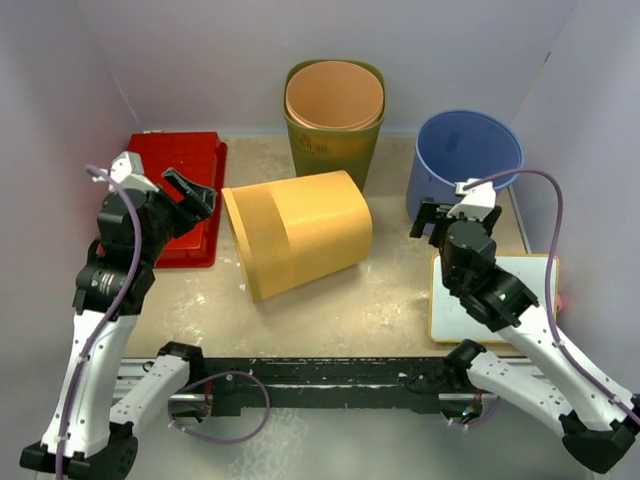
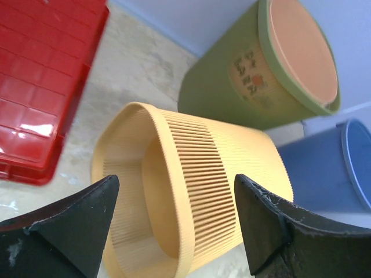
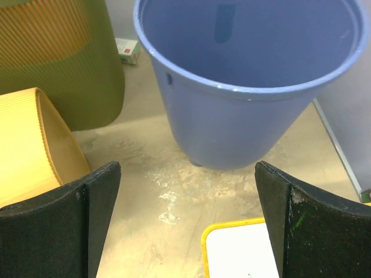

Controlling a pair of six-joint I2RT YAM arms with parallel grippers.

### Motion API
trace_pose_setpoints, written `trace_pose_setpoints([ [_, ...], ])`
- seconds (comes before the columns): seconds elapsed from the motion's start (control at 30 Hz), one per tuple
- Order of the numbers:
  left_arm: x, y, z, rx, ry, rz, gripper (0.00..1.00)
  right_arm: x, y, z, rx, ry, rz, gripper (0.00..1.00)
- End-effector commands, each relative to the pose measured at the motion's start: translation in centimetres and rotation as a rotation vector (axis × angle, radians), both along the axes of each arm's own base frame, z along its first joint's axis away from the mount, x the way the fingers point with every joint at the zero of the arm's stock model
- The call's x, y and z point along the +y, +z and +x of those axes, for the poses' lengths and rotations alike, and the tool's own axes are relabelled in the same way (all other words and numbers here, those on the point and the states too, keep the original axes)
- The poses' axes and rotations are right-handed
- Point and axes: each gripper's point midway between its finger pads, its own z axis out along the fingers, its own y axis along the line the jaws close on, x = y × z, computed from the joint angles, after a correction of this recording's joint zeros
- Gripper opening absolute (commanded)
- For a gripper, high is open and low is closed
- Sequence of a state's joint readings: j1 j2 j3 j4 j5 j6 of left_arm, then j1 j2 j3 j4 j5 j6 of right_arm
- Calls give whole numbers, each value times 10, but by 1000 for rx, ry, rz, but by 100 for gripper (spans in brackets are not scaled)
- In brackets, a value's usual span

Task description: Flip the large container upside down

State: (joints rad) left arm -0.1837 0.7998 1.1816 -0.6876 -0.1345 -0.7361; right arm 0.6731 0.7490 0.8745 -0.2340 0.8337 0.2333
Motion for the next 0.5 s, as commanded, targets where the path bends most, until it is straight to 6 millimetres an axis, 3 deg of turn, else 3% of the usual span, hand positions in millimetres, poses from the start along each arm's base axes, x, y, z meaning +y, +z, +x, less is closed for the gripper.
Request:
trace_pose_setpoints([
  [0.0,-41,-30,10,97,-214,-44,78,22,0,9,10,76,43,100],
  [0.07,-53,-40,11,105,-260,-98,78,29,-7,11,38,106,35,100],
  [0.17,-64,-57,9,157,-305,-144,78,41,-1,14,51,148,54,100],
  [0.3,-74,-74,6,206,-347,-184,72,61,-7,18,93,232,71,100],
  [0.47,-83,-77,6,192,-383,-238,63,108,-10,21,202,436,106,100],
])
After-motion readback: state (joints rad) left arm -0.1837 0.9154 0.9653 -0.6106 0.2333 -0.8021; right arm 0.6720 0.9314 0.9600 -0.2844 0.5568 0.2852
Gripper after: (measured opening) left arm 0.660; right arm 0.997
